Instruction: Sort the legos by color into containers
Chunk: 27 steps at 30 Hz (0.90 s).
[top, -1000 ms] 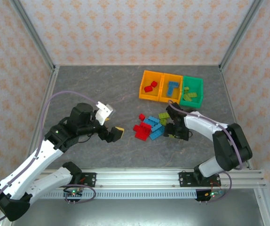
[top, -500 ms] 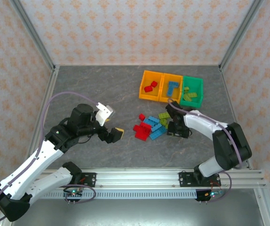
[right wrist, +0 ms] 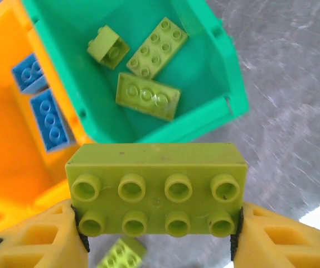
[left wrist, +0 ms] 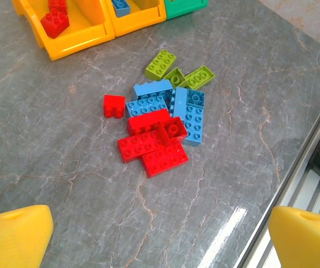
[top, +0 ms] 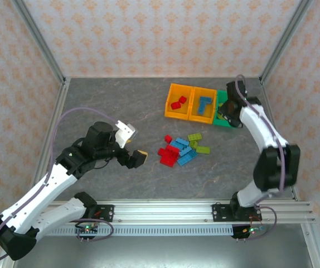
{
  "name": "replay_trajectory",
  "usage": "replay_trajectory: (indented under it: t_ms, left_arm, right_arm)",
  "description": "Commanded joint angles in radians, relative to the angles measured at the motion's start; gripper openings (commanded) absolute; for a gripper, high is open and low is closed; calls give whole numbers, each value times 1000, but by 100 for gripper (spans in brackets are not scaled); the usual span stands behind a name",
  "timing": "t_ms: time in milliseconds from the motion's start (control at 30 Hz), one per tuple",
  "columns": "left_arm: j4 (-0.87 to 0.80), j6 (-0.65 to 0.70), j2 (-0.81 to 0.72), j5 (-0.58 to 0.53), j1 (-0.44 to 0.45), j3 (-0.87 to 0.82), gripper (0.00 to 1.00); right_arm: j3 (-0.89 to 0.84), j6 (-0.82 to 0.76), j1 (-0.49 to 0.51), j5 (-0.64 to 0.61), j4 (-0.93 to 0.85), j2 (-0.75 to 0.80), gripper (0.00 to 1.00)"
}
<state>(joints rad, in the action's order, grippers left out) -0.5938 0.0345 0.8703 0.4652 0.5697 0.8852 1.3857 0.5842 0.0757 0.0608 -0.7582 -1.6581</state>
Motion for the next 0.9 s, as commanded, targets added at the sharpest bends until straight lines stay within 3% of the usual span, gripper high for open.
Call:
replay_trajectory:
  t_ms: [0, 133, 300, 533, 700, 867]
  left_arm:
    - [-34, 12, -25, -26, 4, 34, 100]
    - [-48, -4, -29, -37, 4, 27, 100]
    - [-69, -69, 27, -86, 4, 45, 100]
    - [25, -233, 169, -204, 4, 86, 95]
    - [20, -339, 449, -197, 34, 225, 84]
    - [-90, -385, 751, -218, 86, 444, 76]
  right_arm:
    - [154, 25, -46, 68, -60, -189, 51]
    - [405, 8, -74, 122, -154, -381, 67]
    - [537, -14, -75, 91, -245, -411, 80]
    - [339, -55, -71, 217, -204, -164, 82]
    - [108, -52, -55, 285, -166, 122, 82]
    - [-50, -26, -42, 371, -203, 333, 82]
